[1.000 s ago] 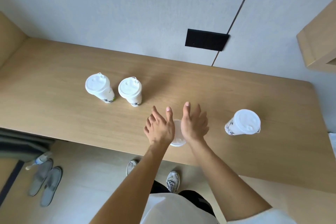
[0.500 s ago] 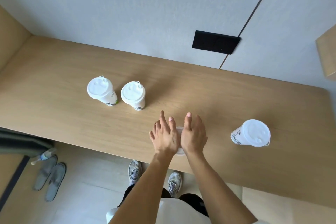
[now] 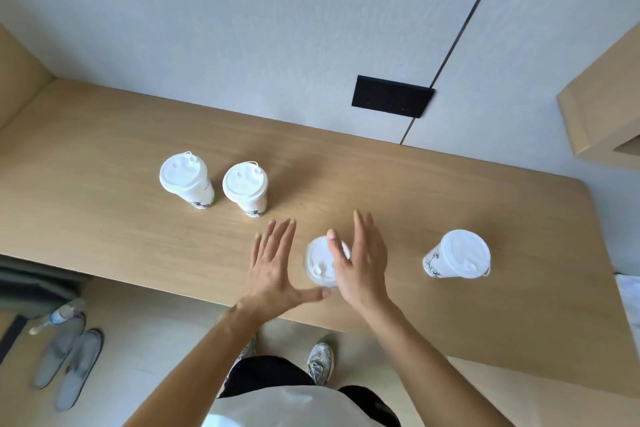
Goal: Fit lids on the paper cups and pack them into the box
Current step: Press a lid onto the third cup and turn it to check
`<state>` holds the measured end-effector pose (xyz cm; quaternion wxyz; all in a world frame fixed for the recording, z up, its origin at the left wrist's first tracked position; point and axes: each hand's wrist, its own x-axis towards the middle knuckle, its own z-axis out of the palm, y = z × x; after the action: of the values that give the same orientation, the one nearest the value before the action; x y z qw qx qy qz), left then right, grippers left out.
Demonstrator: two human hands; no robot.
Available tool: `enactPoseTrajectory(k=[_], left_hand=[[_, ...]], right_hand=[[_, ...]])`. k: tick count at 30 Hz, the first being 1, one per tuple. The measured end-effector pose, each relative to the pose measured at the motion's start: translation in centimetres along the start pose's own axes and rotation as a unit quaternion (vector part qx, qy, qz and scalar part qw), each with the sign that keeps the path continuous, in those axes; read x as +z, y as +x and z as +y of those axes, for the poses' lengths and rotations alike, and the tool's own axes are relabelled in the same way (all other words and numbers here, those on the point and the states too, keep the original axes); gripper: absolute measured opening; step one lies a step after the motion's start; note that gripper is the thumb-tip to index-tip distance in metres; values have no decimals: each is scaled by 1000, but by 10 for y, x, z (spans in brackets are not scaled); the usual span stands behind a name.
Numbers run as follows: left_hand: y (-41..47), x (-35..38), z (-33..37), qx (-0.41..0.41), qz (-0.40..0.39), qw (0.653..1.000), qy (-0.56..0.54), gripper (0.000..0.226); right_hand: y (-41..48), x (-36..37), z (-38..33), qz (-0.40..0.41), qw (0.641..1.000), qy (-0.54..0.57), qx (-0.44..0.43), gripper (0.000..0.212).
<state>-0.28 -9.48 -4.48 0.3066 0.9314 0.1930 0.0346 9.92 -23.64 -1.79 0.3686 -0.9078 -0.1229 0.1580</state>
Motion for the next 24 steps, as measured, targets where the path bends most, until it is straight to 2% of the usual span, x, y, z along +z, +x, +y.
enactPoseTrajectory(k=[2, 4, 6, 8, 11, 15, 19, 22, 24], left_hand=[[-11, 15, 3, -78, -85, 989, 92, 157], [-12, 27, 17, -140, -130, 973, 129, 158], [-4, 33, 31, -168, -149, 967, 123, 153], [2, 34, 38, -184, -157, 965, 105, 148], [2, 37, 34, -183, -158, 965, 102, 143], [1, 44, 27, -189, -156, 966, 86, 132], [1, 46, 25, -190, -165, 966, 54, 136], [3, 44, 21, -184, -214, 959, 36, 143], [3, 46, 16, -180, -263, 948, -3, 134]], right_hand=[[1, 1, -3, -37, 988, -119, -92, 96], [1, 11, -4, -60, 957, -231, -167, 94], [3, 22, -1, -53, 936, -287, -197, 95], [6, 27, 3, -27, 930, -306, -201, 96], [8, 30, 8, 16, 927, -307, -213, 95], [5, 39, 6, 31, 926, -305, -220, 92], [7, 44, 8, 30, 937, -287, -197, 86], [9, 41, 10, 18, 952, -237, -191, 76], [14, 30, 12, 50, 980, -149, -122, 68]])
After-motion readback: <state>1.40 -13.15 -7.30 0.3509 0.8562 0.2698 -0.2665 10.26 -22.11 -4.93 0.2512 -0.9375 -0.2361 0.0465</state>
